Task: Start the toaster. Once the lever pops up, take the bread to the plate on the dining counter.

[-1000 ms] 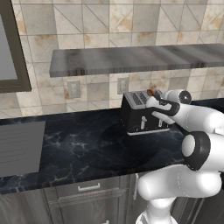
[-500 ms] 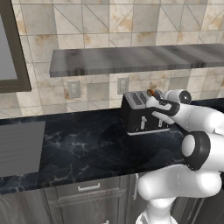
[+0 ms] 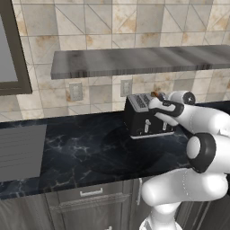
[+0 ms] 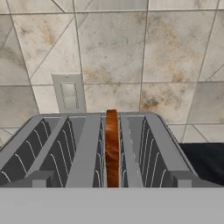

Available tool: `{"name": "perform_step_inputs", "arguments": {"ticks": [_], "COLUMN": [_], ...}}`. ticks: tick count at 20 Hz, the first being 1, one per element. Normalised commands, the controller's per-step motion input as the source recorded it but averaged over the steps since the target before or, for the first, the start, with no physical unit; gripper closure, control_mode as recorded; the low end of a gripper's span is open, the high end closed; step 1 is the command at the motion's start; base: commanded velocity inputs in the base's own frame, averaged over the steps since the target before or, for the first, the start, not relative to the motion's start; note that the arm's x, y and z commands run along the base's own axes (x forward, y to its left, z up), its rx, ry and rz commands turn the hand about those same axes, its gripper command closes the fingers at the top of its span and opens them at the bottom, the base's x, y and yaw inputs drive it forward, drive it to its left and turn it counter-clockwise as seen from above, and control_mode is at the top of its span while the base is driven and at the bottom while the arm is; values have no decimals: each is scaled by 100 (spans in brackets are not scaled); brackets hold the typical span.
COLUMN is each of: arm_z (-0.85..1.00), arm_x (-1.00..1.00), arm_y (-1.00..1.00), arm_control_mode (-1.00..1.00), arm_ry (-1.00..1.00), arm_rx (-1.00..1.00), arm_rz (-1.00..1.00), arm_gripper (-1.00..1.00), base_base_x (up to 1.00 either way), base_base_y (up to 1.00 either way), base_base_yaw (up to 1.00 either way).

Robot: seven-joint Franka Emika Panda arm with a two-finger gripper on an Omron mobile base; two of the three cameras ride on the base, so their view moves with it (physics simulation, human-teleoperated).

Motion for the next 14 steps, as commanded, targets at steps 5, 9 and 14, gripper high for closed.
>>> {"name": "perform_step_inputs", "arguments": {"ticks": [5, 9, 14], "arm_z": [-1, -12, -11], "arm_x": [8, 7, 10], "arm_y": [0, 0, 0], "arm_control_mode": [-100, -100, -100], "arm_ry": [-3, -1, 0], "arm_rx": [0, 0, 0], "arm_rz": [0, 0, 0], "arm_gripper": [-100, -100, -100], "base_base_x": [0, 0, 0], "base_base_y": [0, 0, 0], "base_base_yaw": [0, 0, 0]}}
